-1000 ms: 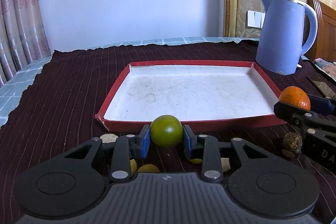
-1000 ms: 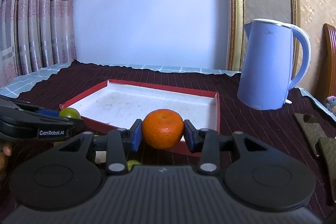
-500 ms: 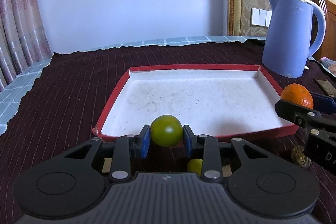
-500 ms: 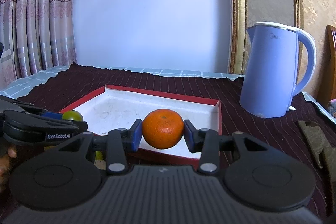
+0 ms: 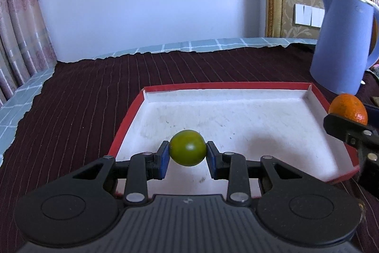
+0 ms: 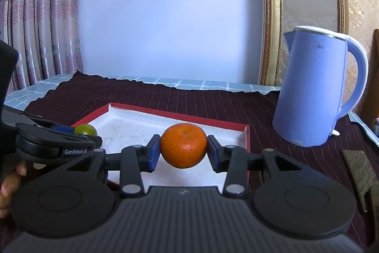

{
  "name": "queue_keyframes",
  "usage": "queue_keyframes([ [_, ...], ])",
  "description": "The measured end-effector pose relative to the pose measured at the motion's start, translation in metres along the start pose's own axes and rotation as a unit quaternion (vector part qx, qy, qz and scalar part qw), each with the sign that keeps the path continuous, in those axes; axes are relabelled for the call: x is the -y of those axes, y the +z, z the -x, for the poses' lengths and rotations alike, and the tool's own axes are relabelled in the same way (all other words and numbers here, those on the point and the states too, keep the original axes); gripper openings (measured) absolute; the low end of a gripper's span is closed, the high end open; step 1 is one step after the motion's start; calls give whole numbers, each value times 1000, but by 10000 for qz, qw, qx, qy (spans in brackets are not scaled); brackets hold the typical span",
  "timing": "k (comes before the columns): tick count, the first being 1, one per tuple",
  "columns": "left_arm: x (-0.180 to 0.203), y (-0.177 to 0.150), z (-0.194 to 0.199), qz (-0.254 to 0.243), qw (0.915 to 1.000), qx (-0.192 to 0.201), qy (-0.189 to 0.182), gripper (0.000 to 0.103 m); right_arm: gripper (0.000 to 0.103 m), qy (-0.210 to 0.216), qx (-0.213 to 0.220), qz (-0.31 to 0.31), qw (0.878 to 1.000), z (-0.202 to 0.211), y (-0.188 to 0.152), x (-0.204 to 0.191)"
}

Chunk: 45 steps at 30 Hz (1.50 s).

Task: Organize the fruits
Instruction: 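Carry the green tomato and orange over the tray with both grippers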

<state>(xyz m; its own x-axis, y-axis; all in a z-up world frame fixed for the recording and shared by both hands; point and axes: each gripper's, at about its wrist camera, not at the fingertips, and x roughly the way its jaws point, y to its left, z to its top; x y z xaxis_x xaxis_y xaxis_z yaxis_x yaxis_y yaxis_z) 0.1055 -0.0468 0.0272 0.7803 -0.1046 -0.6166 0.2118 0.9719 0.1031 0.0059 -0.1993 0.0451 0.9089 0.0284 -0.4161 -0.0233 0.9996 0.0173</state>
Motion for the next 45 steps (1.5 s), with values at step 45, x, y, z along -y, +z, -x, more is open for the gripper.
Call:
queue_keyframes([
  [45, 17, 51, -92, -138, 9972, -618, 401, 34, 61, -430, -595, -68, 9973, -101, 16, 27],
])
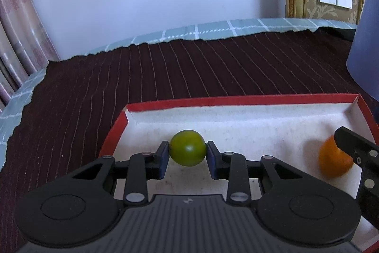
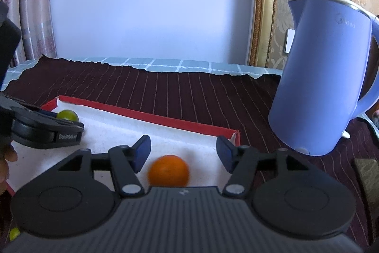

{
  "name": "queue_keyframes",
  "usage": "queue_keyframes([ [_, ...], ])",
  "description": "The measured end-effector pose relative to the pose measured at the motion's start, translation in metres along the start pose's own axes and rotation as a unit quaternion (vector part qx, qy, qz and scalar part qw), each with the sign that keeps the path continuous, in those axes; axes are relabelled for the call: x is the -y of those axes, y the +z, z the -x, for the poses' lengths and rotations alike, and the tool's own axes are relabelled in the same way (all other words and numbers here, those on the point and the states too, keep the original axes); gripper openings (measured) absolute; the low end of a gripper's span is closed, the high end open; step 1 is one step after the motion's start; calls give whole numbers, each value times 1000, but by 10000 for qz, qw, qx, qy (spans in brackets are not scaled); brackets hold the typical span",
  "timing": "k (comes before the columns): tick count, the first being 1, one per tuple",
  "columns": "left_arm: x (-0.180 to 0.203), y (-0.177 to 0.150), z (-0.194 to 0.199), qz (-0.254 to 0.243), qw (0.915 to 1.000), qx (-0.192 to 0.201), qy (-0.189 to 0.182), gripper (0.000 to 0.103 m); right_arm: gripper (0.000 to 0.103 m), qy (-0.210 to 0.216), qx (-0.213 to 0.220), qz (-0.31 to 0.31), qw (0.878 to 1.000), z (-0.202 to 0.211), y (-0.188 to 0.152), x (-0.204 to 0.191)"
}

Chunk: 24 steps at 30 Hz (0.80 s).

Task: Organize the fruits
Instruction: 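Carry the green tomato and orange over the tray with both grippers, then open both grippers to drop the tomato and orange into the tray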

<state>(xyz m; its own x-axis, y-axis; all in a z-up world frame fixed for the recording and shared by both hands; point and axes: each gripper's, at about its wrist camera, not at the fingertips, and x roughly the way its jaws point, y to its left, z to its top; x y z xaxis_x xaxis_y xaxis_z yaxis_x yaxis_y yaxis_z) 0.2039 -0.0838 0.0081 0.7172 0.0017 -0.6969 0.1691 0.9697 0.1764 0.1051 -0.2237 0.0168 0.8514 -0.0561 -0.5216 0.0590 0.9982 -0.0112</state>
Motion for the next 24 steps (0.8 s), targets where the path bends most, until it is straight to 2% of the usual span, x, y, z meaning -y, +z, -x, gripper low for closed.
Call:
queue_keyframes([
  [2, 0, -2, 2, -16, 10000, 47, 10, 47, 64, -8, 16, 5, 10000, 1, 0, 0],
  [3, 0, -3, 3, -47, 9999, 99, 55, 57, 68, -21, 27, 1, 10000, 2, -1, -1],
  [5, 1, -4, 8, -78, 9996, 216, 146, 67, 71, -24, 42, 4, 10000, 4, -2, -1],
  [10, 1, -7, 17, -127, 9991, 343, 235, 68, 79, -16, 78, 31, 10000, 8, -2, -3],
  [13, 0, -12, 23, -139, 9989, 359, 251, 68, 87, -33, 135, 80, 9999, 12, -3, -6],
  [15, -2, -15, 26, -124, 9989, 377, 264, 68, 98, -93, 203, 131, 9997, 15, -4, -7],
  [17, -4, -20, 29, -104, 9989, 371, 271, 68, 102, -156, 244, 187, 9994, 18, -5, -9],
  [19, -7, -24, 33, -50, 9991, 347, 226, 68, 103, -151, 242, 185, 9994, 21, -6, -9],
  [21, -10, -27, 35, 28, 9994, 317, 157, 74, 103, -103, 197, 141, 9997, 23, -7, -9],
  [24, -16, -33, 41, 145, 9994, 305, 71, 75, 103, -38, 124, 103, 9999, 25, -9, -10],
])
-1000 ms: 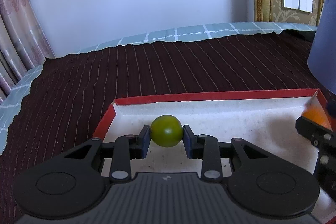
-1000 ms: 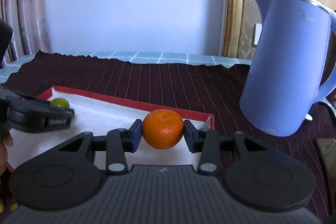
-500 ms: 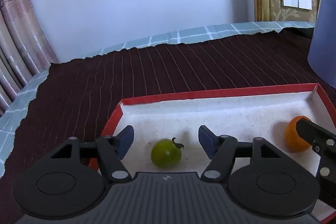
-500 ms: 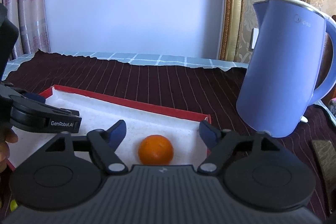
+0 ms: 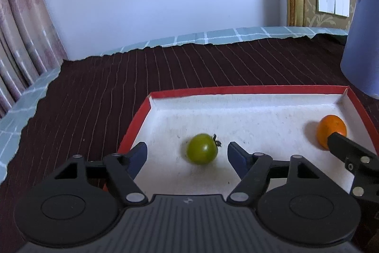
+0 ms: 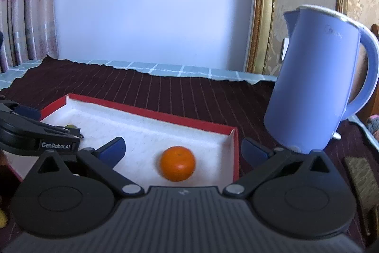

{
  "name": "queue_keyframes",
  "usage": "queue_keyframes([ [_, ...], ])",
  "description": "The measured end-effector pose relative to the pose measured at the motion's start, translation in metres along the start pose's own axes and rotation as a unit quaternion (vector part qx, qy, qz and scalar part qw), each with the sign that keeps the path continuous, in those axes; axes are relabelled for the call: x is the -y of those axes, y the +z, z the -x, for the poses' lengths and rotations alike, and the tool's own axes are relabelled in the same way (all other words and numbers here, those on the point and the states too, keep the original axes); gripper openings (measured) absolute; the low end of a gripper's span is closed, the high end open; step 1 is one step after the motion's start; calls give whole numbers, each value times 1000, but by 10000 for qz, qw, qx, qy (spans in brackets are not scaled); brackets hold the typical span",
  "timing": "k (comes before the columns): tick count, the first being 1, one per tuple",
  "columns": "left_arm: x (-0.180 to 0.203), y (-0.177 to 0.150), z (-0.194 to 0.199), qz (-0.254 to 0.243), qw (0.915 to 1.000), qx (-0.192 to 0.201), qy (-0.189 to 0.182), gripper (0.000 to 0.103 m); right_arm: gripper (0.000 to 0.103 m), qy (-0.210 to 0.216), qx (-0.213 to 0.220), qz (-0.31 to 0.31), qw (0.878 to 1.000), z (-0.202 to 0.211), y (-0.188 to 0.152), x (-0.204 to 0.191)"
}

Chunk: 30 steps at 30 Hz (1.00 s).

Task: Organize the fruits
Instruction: 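Open both grippers to drop the tomato and orange into the tray, then move both grippers back to the fruits in front of the tray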

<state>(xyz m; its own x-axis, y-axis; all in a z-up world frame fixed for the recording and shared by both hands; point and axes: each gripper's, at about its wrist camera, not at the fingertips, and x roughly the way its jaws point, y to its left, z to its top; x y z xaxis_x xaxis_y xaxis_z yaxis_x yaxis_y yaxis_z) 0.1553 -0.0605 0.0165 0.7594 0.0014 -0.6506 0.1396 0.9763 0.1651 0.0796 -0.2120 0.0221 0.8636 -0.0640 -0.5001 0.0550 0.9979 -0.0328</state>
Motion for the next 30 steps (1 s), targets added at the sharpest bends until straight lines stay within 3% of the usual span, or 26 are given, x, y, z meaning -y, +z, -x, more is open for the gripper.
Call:
queue_keyframes([
  [6, -7, -10, 11, 107, 9999, 0, -14, 81, 103, -111, 3, 26, 9999, 8, -5, -6],
  [15, -23, -28, 27, 312, 9995, 42, -90, 81, 103, -209, 148, -120, 9996, 33, -16, -13],
  [30, -44, -61, 56, 575, 9977, 345, -88, 81, 103, 198, 338, -370, 9985, 70, -38, -14],
])
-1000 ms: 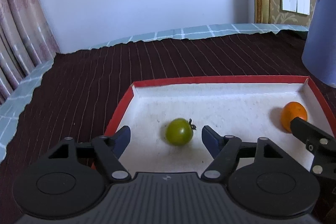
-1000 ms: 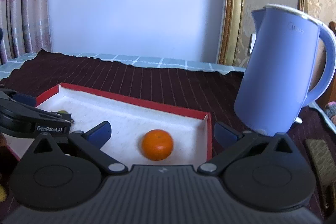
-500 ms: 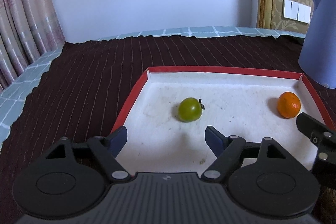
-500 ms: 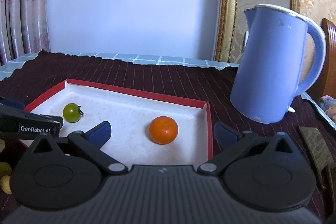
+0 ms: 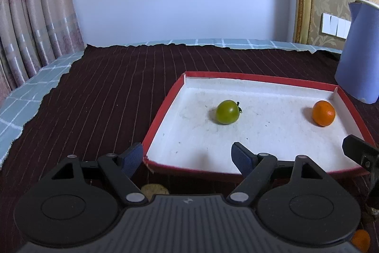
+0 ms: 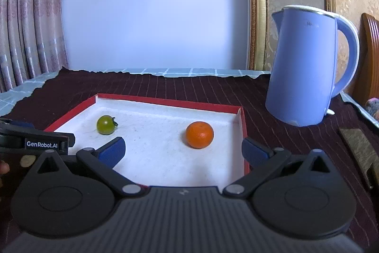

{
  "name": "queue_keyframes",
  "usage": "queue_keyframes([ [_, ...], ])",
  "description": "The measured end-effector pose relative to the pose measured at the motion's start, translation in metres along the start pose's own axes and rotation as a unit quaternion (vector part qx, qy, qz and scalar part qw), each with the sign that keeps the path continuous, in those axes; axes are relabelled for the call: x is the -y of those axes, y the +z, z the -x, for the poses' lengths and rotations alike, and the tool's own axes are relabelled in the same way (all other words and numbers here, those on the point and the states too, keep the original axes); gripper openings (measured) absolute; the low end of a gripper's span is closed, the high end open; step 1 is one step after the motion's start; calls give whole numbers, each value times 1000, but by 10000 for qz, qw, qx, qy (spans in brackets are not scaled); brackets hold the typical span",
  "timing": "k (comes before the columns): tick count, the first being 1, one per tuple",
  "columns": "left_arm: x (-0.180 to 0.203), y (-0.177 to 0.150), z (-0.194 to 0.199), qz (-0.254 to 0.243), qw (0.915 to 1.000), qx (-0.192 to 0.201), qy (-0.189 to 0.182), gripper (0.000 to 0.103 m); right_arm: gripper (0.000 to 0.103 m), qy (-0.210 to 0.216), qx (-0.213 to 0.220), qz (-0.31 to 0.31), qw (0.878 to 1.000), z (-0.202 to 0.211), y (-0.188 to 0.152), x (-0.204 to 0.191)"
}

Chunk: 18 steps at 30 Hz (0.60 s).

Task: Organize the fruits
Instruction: 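Move both grippers back to the fruits in front of the tray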

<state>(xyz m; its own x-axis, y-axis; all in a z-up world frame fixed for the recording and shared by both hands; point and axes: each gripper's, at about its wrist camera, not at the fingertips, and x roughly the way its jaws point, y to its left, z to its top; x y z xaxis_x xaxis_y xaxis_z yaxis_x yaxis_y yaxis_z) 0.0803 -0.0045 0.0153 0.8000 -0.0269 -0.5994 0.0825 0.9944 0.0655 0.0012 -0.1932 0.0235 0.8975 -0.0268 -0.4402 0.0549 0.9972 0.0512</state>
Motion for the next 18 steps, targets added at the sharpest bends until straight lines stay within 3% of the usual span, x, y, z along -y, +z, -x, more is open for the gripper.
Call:
queue_keyframes([
  [12, -12, -19, 20, 79, 9998, 153, -54, 81, 103, 138, -25, -103, 9998, 18, -17, 4],
  [18, -22, -35, 34, 227, 9991, 288, -229, 82, 103, -172, 7, 306, 9994, 31, -25, -5],
])
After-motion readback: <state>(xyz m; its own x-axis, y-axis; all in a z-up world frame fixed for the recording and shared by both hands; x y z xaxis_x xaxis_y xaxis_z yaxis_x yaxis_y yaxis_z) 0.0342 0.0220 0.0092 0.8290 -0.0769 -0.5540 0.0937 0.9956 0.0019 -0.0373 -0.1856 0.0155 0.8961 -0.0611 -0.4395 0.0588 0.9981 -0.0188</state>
